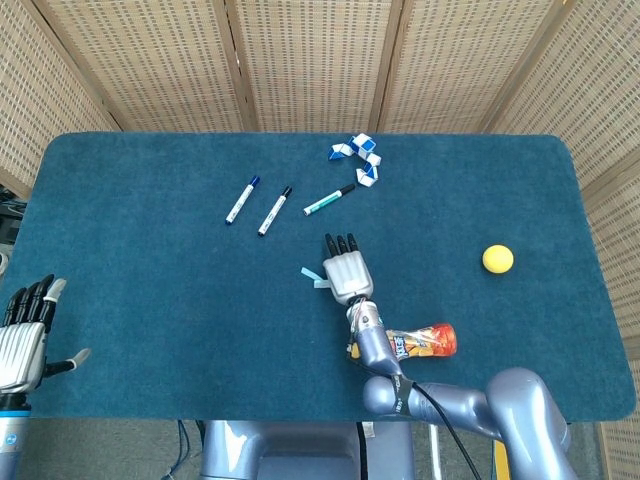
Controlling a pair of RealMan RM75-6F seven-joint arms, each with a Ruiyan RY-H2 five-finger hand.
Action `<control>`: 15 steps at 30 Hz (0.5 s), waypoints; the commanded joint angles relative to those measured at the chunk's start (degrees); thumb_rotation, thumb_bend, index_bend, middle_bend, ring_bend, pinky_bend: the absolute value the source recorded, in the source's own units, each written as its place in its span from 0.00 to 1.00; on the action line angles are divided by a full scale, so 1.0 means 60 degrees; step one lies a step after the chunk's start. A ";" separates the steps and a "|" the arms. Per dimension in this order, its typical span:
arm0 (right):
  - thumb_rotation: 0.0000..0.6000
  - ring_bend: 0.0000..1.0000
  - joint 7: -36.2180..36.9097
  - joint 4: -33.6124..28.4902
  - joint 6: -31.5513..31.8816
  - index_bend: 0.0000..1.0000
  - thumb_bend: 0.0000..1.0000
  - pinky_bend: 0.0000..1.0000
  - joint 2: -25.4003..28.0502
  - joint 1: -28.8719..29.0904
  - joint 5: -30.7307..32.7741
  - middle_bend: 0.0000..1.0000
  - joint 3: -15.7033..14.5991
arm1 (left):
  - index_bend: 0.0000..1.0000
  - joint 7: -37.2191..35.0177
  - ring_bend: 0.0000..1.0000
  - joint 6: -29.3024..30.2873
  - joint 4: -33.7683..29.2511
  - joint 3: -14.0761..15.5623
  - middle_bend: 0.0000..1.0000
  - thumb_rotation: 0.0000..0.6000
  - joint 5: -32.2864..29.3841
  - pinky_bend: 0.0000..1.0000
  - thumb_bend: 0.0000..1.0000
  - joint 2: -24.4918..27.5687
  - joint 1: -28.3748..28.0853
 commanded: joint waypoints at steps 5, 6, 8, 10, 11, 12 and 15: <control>1.00 0.00 0.0218 -0.0030 -0.0053 0.62 0.53 0.00 0.0077 -0.0075 -0.0292 0.02 -0.0014 | 0.00 0.0018 0.00 -0.0061 -0.0001 0.0027 0.00 1.00 -0.0009 0.00 0.00 -0.0008 -0.0029; 1.00 0.00 0.0270 -0.0116 -0.0047 0.62 0.54 0.00 0.0128 -0.0100 -0.0361 0.03 -0.0013 | 0.00 0.0020 0.00 -0.0064 -0.0005 0.0031 0.00 1.00 -0.0011 0.00 0.00 -0.0006 -0.0030; 1.00 0.00 0.0321 -0.0266 -0.0019 0.63 0.54 0.00 0.0228 -0.0132 -0.0496 0.03 -0.0033 | 0.00 0.0037 0.00 -0.0057 -0.0004 0.0035 0.00 1.00 -0.0013 0.00 0.00 -0.0012 -0.0030; 1.00 0.00 0.0406 -0.0445 0.0051 0.64 0.54 0.00 0.0345 -0.0170 -0.0711 0.04 -0.0059 | 0.00 0.0052 0.00 -0.0059 0.0008 0.0046 0.00 1.00 -0.0009 0.00 0.00 -0.0027 -0.0030; 1.00 0.00 0.0495 -0.0557 0.0100 0.64 0.54 0.00 0.0411 -0.0201 -0.0859 0.05 -0.0068 | 0.00 0.0060 0.00 -0.0064 0.0012 0.0050 0.00 1.00 -0.0008 0.00 0.00 -0.0033 -0.0034; 1.00 0.00 0.0584 -0.0659 0.0150 0.64 0.54 0.00 0.0474 -0.0235 -0.1006 0.05 -0.0081 | 0.00 0.0073 0.00 -0.0066 0.0013 0.0051 0.00 1.00 -0.0005 0.00 0.00 -0.0040 -0.0039; 1.00 0.00 0.0836 -0.0962 0.0309 0.65 0.54 0.00 0.0669 -0.0342 -0.1464 0.07 -0.0140 | 0.00 0.0146 0.00 -0.0075 -0.0007 0.0057 0.00 1.00 0.0019 0.00 0.00 -0.0059 -0.0064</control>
